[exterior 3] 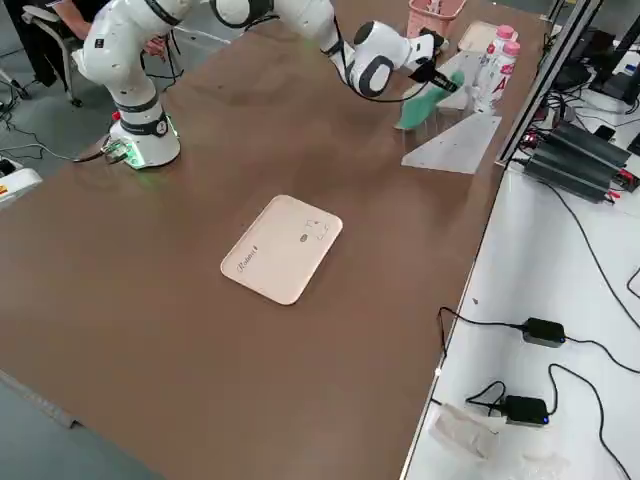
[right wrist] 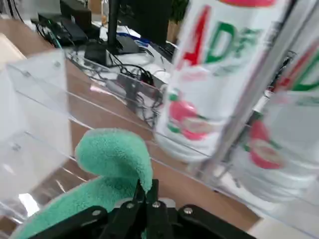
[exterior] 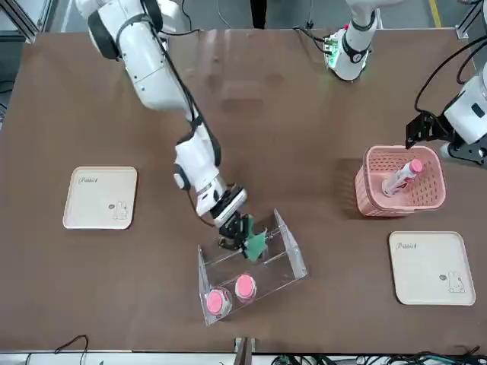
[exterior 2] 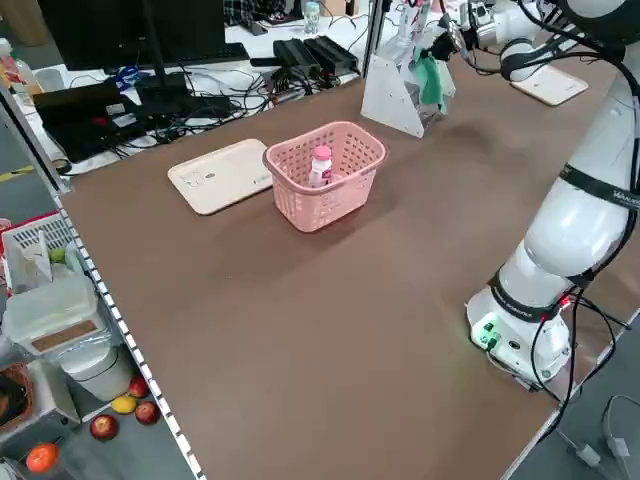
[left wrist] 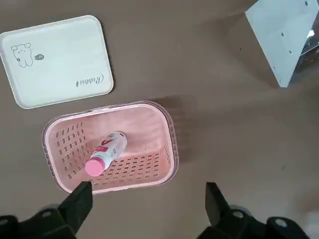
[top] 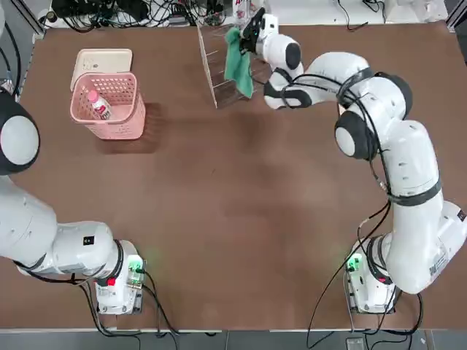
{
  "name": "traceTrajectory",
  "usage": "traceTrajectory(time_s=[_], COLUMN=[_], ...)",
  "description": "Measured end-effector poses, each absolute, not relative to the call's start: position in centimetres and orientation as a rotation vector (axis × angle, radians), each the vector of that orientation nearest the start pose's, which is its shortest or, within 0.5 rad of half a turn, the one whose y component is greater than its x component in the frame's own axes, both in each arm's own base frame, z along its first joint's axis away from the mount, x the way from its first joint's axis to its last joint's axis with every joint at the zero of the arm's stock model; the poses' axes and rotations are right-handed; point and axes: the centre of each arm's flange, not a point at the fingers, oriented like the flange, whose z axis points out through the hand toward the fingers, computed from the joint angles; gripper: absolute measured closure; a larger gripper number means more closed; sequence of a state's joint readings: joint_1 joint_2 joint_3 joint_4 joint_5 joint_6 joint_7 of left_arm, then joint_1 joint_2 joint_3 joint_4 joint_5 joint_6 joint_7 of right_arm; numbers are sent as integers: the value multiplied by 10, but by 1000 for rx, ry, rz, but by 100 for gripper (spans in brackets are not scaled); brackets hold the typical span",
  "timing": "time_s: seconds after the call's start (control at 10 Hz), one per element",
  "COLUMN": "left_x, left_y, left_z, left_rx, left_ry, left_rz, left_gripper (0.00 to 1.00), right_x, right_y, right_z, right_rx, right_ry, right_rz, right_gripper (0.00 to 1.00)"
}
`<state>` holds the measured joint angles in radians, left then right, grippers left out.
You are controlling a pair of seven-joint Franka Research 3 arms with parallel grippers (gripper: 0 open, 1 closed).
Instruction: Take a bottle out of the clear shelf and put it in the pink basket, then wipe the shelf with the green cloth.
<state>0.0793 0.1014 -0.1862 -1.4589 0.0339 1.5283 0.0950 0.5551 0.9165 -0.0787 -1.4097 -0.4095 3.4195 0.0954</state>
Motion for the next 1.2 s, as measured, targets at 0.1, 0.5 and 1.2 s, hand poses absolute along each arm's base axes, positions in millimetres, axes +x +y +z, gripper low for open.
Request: traceTrajectory(time_s=[0.1,0.5,1.2], left_x=[579,577,578], left_y=[-52,-31,-25], left_z=[617,623,627], left_rx=[-3110,-3113,-3064], left_ry=[312,252,245], left_rz=[46,38,8], left_gripper=[0,0,0], right_x=[661,673,605], right_y=[385,333,267], right_z=[275,291,388], right_rx=[-2333,-2372,-2669], right_ry=[-1191,-1212,-926], right_rz=[-1534,-1549,-1270], right_gripper=[97,97,97])
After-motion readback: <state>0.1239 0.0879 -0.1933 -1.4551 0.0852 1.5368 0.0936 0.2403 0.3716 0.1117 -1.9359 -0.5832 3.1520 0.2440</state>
